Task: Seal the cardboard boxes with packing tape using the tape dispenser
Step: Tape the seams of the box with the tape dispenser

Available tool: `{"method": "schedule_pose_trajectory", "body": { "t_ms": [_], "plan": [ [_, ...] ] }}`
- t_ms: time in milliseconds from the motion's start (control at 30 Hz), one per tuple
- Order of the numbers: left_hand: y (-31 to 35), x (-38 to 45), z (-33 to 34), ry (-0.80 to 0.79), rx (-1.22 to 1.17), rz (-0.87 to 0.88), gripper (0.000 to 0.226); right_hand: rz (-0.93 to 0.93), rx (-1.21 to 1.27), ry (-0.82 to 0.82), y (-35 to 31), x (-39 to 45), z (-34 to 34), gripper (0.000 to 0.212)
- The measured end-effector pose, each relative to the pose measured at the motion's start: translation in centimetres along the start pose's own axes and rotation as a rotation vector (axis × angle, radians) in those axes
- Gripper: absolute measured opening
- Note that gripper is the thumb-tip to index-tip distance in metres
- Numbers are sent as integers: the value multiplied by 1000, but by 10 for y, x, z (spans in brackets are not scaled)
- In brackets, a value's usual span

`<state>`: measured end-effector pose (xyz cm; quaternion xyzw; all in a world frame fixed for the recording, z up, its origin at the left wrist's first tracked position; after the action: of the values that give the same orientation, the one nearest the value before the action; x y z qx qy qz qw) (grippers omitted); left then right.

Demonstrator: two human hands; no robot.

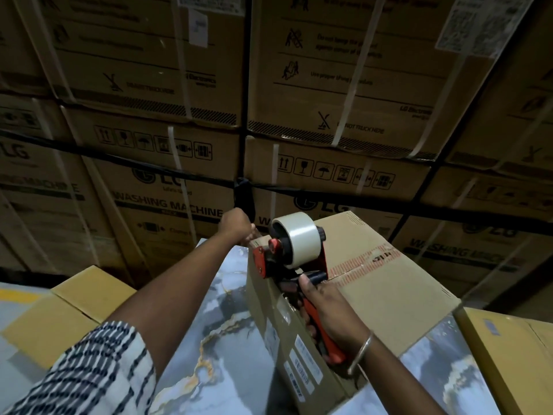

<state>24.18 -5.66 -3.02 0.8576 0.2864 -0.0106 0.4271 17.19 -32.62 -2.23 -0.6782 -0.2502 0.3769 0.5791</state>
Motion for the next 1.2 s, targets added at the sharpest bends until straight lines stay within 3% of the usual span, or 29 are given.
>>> {"method": "schedule_pose_trajectory", "body": {
  "t_ms": [567,833,1000,1200],
  "plan": [
    [-13,14,11,39,-40,-17,28,79,-14,31,-1,9,5,46],
    [-20,19,20,-21,-25,-60,19,130,-17,41,2,12,3,48],
    [-28,19,25,-84,-18,-142,27,143,-4,43,4,15,4,48],
    [-49,21,41,-140,-215,-191,29,132,12,40,5,15,5,48]
  ]
}}
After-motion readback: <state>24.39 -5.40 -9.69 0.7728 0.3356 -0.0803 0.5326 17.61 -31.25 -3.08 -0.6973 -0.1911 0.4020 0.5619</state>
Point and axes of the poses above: each hand's wrist, its own x-axis towards the middle knuckle, its own z-axis out of the palm, y = z × x, the point moved 4 cm from there along x, towards the middle knuckle, and after that the axes turned 12 degrees about -y, right-handed, at the moved point
